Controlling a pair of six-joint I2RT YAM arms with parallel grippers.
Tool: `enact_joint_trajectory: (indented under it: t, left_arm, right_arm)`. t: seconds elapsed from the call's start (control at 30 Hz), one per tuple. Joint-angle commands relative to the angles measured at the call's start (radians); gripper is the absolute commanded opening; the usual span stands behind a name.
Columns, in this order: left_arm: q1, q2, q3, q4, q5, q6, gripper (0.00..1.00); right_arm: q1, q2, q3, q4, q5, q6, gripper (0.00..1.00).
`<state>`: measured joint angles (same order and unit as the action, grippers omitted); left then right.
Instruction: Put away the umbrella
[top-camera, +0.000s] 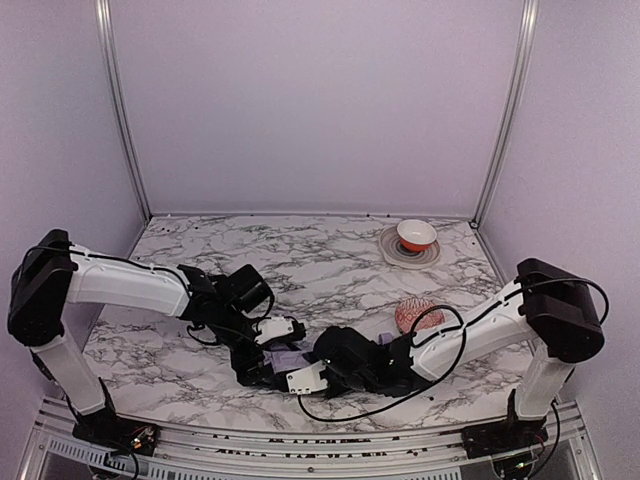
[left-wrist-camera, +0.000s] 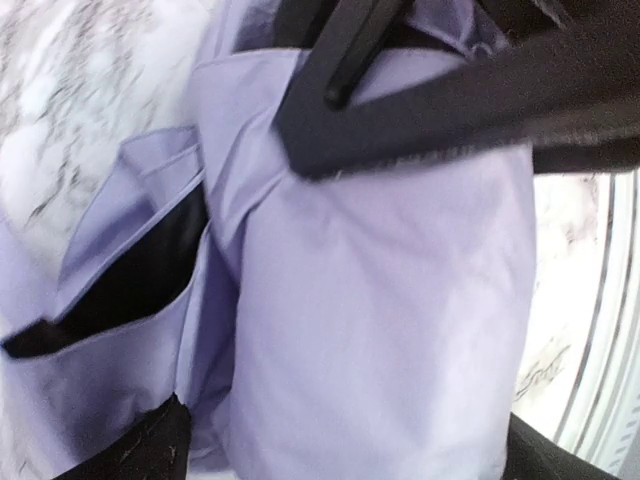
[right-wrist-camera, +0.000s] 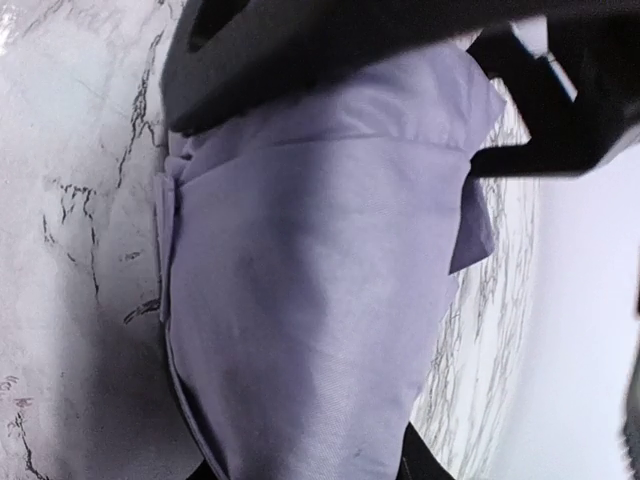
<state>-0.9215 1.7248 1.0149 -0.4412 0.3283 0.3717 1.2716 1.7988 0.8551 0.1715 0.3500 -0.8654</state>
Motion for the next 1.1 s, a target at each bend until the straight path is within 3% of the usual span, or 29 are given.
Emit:
enact_joint_trajectory:
  t: [0.0,0.2,0.37,0.43,0.5,0.53,0.63,0.73,0.9,1.07]
  left_arm:
    - [0.003,-0.218,-0.135,0.223,-0.202,-0.026,0.99]
    - [-0.005,-0.534,-0.365,0.489,-0.219,0.012,0.99]
    - [-0.024,-0.646,-0.428,0.527,-0.275,-0.061,0.97]
    - [-0.041,-0.648,-0.429,0.509,-0.28,-0.109,0.85]
    - [-0.07,-0.633,-0.423,0.487,-0.283,-0.152,0.65]
    - [-0.081,-0.623,-0.419,0.476,-0.285,-0.174,0.6]
    - [-0.099,-0.591,-0.423,0.468,-0.305,-0.219,0.57]
    - [-0.118,-0.543,-0.419,0.472,-0.358,-0.183,0.65]
    - [-0.213,-0.472,-0.414,0.537,-0.531,0.084,0.97]
    - [-0.257,-0.342,-0.382,0.632,-0.668,0.353,0.99]
  right_arm:
    - [-0.028,0.045,0.012,-0.286,-0.106,0.175,0.24]
    - [-0.063,0.08,0.054,-0.408,-0.23,0.306,0.23]
    - [-0.128,0.135,0.121,-0.498,-0.308,0.42,0.22]
    - [-0.153,0.145,0.125,-0.494,-0.325,0.444,0.22]
    - [-0.174,0.146,0.134,-0.487,-0.353,0.462,0.22]
    - [-0.184,0.145,0.14,-0.484,-0.373,0.47,0.22]
    - [-0.218,0.143,0.159,-0.478,-0.452,0.485,0.22]
    - [-0.252,0.143,0.178,-0.48,-0.576,0.486,0.22]
    - [-0.307,0.19,0.23,-0.552,-0.725,0.499,0.22]
    - [-0.335,0.241,0.257,-0.615,-0.803,0.505,0.22]
